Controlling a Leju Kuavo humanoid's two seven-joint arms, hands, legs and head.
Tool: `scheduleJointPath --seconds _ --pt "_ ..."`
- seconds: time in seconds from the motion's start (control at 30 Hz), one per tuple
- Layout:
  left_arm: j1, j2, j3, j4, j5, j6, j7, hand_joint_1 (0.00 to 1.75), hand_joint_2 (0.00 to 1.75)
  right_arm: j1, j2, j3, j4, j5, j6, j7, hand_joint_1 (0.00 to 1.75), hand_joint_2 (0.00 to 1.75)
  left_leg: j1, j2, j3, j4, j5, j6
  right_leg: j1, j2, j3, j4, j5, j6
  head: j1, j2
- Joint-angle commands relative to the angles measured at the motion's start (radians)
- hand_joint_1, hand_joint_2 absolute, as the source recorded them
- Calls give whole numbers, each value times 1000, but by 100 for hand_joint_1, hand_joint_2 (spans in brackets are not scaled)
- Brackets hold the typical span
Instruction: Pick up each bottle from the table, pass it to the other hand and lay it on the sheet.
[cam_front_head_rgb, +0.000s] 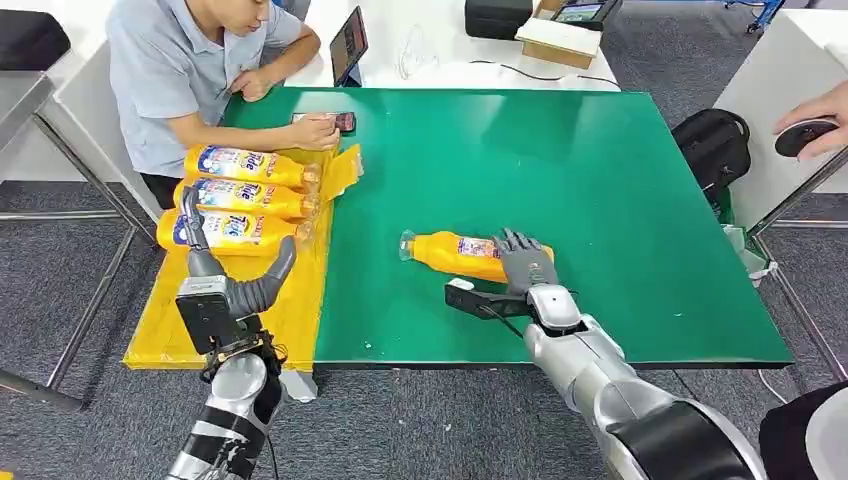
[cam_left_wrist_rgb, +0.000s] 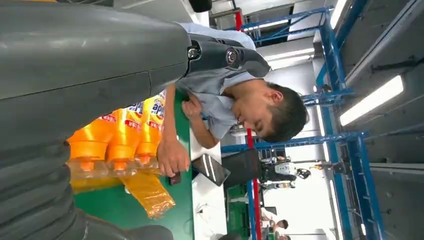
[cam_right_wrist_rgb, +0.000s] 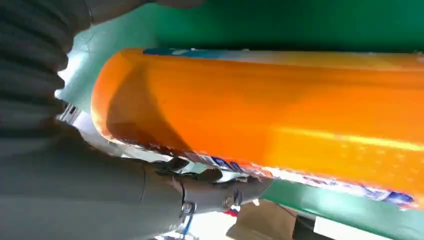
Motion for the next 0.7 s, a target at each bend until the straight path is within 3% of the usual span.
scheduleJointPath --seconds 0.03,0.33,0.37,0.43,0.5,0.67,0.7 --pt "-10 30 -17 -4 -5 -2 9 0 175 -37 -2 83 71 43 53 88 0 175 0 2 3 -1 -1 -1 0 0 2 -1 -1 -2 0 0" --pt "-17 36 -31 -7 -8 -2 16 0 175 -23 -1 44 80 11 131 123 0 175 1 0 3 -1 -1 -1 1 -2 3 -1 -1 -3 0 0" --pt "-24 38 -38 3 -6 -2 21 0 175 -29 0 29 97 2 207 176 0 175 0 0 2 -1 -1 -1 1 -1 3 -1 -1 -2 0 0" --pt "-28 34 -37 10 -7 -2 22 0 175 -27 -2 28 91 3 229 191 0 175 0 -1 2 -1 -1 -1 1 -2 3 -1 -1 -2 0 0" --pt "-41 35 -48 27 -7 -3 21 0 175 -32 -5 10 98 -5 324 237 0 175 0 -1 3 -1 -1 -1 1 -2 3 -2 -1 -1 0 0" --pt "-54 39 -61 40 -4 -4 19 0 175 -26 -34 -17 90 -26 321 197 0 175 1 -4 5 -1 0 -1 1 -5 6 -3 -1 -2 0 0" --pt "-55 41 -65 41 -1 -5 18 0 175 -26 -40 -29 91 -37 321 180 21 175 0 -3 5 -2 0 -1 1 -4 5 -3 -1 -2 0 0"
